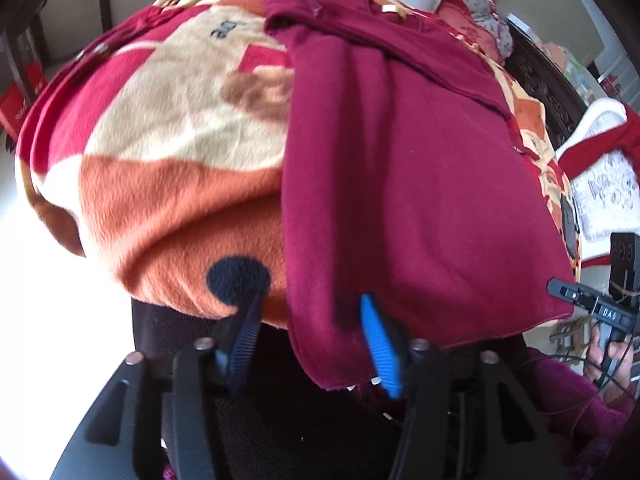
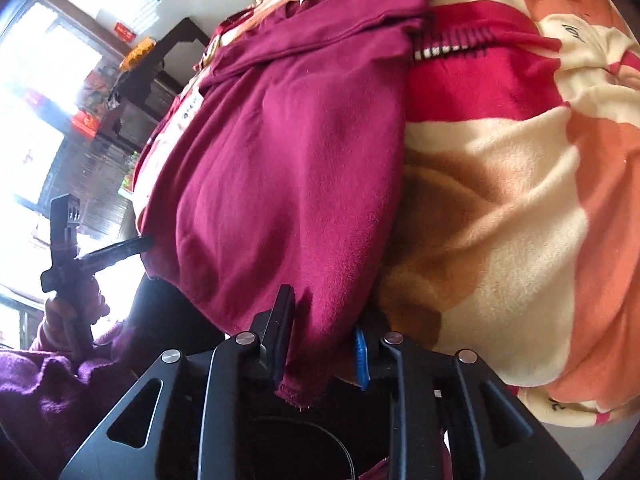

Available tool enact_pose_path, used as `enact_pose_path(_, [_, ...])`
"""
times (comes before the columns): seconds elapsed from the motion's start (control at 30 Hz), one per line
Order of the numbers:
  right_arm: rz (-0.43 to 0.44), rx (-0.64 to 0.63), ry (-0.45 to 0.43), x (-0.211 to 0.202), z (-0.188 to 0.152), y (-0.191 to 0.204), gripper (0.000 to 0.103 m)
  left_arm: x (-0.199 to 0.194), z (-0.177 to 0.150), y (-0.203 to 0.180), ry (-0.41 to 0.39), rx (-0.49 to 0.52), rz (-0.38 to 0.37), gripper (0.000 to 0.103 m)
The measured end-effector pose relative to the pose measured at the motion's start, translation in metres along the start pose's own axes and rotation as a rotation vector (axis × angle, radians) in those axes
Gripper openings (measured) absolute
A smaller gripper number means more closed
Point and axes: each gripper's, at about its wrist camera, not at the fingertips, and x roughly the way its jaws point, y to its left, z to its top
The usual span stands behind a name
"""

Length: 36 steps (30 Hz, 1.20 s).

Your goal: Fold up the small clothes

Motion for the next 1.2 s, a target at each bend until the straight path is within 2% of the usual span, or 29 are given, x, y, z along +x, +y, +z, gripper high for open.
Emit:
enact_pose_path(0.07, [0.012,-0.008,0.009,0.005,0.002,0.002,0.007,0.005,-0.002,0.002,0.028,-0.011,-0.013,0.054])
enact_pose_path(0.1, [0.013,-0.019,0.011,0.006,0.003,0.004,0.007,0.007,-0.003,0.002,0.046,-0.004,-0.019,0.046])
enact_pose_path(0.13, [0.011,-0.034,0.012,0.006,0.005,0.007,0.001,0.007,-0.002,0.002,0.064,0.014,-0.034,0.02])
enact_pose_path(0.17, [0.008,-0.051,0.01,0.005,0.007,0.011,0.0,0.005,-0.001,0.001,0.078,0.03,-0.051,0.014])
enact_pose_path(0.3, [0.062,-0.095,-0.037,-0.015,0.025,0.02,0.0,-0.022,0.017,-0.006,0.057,0.106,-0.104,0.011])
enact_pose_path(0.37, [0.096,-0.11,-0.085,-0.029,0.044,0.025,0.0,-0.042,0.034,-0.009,0.01,0.121,-0.123,0.011])
enact_pose_path(0.47, [0.146,-0.096,-0.176,-0.048,0.081,0.022,0.0,-0.063,0.075,-0.012,-0.076,0.103,-0.163,0.011])
enact_pose_path(0.53, [0.141,-0.084,-0.229,-0.054,0.102,0.02,0.0,-0.069,0.107,-0.012,-0.127,0.081,-0.182,0.011])
enact_pose_path(0.6, [0.121,-0.068,-0.285,-0.055,0.131,0.014,0.0,-0.069,0.137,-0.015,-0.173,0.067,-0.192,0.011])
enact_pose_path(0.7, [0.086,-0.041,-0.325,-0.05,0.168,0.005,0.0,-0.06,0.184,-0.022,-0.227,0.056,-0.148,0.011])
enact_pose_path(0.77, [0.041,-0.028,-0.343,-0.042,0.198,-0.001,0.0,-0.044,0.218,-0.025,-0.239,0.036,-0.147,0.01])
enact_pose_path(0.93, [0.03,0.039,-0.352,-0.022,0.258,-0.019,0.0,-0.003,0.287,-0.015,-0.237,-0.016,-0.114,0.01])
enact_pose_path(1.0, [0.024,0.063,-0.335,-0.01,0.278,-0.026,0.0,0.017,0.309,-0.01,-0.216,-0.038,-0.108,0.011])
enact_pose_path(1.1, [0.023,0.159,-0.328,0.015,0.307,-0.049,0.0,0.044,0.333,0.006,-0.182,-0.113,-0.128,0.02])
enact_pose_path(1.13, [0.028,0.185,-0.322,0.021,0.314,-0.056,0.006,0.05,0.339,0.014,-0.173,-0.142,-0.156,0.034])
enact_pose_path(1.17, [0.018,0.193,-0.33,0.025,0.319,-0.062,0.017,0.051,0.343,0.019,-0.174,-0.167,-0.178,0.055])
enact_pose_path(1.2, [0.008,0.183,-0.348,0.025,0.321,-0.064,0.02,0.05,0.345,0.024,-0.188,-0.191,-0.188,0.064])
